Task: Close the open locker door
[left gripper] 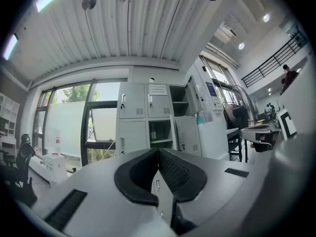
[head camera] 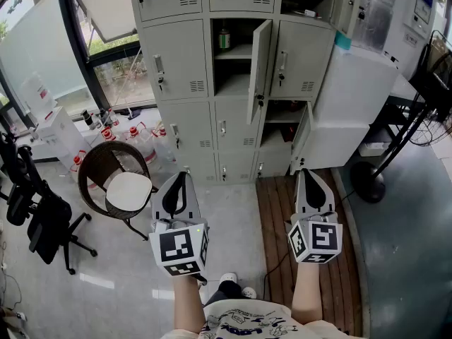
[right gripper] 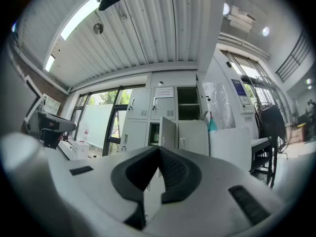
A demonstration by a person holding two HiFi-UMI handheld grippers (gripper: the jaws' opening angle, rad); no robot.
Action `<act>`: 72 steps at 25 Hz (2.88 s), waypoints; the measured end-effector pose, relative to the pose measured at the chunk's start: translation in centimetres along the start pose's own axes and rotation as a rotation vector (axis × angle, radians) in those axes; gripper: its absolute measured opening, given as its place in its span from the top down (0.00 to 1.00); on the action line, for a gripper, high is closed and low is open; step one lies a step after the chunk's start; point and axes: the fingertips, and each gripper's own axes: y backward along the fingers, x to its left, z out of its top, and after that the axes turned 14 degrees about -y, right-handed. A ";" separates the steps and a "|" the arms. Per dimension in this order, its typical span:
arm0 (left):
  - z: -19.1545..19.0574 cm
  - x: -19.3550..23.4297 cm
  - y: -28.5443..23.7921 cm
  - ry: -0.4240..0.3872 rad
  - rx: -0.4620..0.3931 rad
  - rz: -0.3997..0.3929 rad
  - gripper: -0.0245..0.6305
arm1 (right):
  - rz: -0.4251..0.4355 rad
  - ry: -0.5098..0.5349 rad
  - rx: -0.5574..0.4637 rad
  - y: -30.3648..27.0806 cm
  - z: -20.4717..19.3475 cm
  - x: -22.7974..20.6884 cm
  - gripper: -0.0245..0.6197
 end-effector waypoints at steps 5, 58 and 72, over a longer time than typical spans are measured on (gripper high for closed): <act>-0.1 0.1 -0.3 0.001 0.001 -0.004 0.96 | -0.007 -0.001 0.006 -0.4 -0.3 -0.1 0.97; -5.4 5.6 -16.8 0.016 0.005 -0.053 0.96 | 0.072 -0.054 0.052 -18.3 -5.5 2.6 0.59; -5.6 4.5 -28.8 0.017 0.039 -0.010 0.96 | 0.150 -0.093 0.081 -30.6 -6.2 -2.2 0.61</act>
